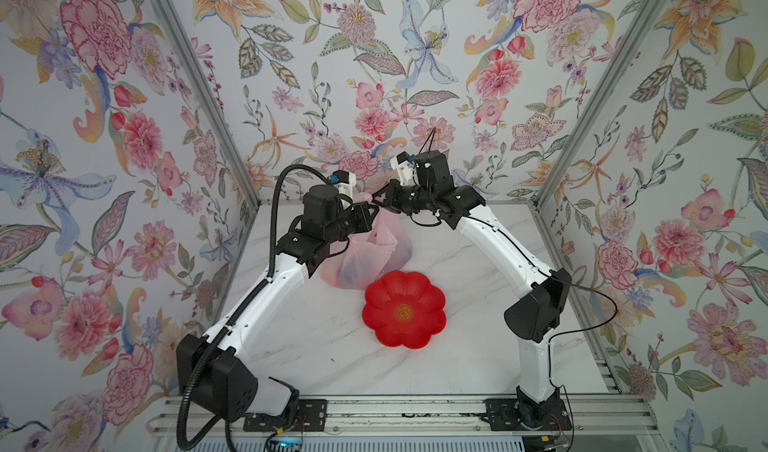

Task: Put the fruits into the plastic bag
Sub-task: 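Grasp the second bag handle with the right gripper and hold the bag up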

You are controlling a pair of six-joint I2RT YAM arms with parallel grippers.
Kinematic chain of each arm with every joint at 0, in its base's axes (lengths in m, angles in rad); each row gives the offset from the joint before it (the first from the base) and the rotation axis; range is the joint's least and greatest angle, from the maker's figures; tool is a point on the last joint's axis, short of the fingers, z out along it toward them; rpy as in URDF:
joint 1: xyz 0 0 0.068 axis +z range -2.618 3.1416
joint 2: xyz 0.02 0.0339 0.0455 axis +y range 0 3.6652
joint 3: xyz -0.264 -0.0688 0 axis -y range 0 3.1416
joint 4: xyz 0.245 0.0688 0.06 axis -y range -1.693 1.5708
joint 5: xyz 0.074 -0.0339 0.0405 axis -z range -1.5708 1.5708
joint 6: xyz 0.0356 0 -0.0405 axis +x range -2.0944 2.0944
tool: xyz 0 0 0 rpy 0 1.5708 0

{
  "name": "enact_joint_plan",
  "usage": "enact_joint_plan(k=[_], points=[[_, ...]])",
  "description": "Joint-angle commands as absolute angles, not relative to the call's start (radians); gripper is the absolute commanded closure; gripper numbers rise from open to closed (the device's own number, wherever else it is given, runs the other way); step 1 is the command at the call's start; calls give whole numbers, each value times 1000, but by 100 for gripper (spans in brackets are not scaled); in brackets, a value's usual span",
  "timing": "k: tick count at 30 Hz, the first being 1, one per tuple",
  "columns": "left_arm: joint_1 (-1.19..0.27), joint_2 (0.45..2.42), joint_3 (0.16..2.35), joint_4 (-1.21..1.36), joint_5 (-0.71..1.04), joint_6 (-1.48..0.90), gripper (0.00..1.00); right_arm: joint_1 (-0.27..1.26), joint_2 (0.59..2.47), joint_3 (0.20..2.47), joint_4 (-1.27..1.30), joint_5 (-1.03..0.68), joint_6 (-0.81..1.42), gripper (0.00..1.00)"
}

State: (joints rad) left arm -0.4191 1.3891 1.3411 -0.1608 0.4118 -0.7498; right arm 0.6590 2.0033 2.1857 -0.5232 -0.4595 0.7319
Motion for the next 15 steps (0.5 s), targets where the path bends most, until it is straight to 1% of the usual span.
enact_joint_plan(k=[1,2,3,4,6,9,13,15], points=[[-415,1336,1314,-76,420,-753,97,680,1940,2151,-489,-456,716,82],[-414,1332,1309,-75,421,-752,93,681,1936,2148,-488,-454,718,77],[-414,1327,1305,-76,423,-750,88,682,1934,2146,-489,-450,718,67],[-415,1325,1304,-78,423,-748,83,686,1930,2143,-489,-446,716,60],[-414,1322,1307,-91,418,-736,75,689,1923,2141,-493,-433,714,53],[-416,1314,1312,-107,410,-721,64,692,1912,2133,-499,-418,712,47],[-414,1307,1318,-120,407,-706,56,692,1902,2124,-499,-410,712,43],[-413,1305,1323,-127,405,-698,50,692,1899,2121,-499,-405,710,37]])
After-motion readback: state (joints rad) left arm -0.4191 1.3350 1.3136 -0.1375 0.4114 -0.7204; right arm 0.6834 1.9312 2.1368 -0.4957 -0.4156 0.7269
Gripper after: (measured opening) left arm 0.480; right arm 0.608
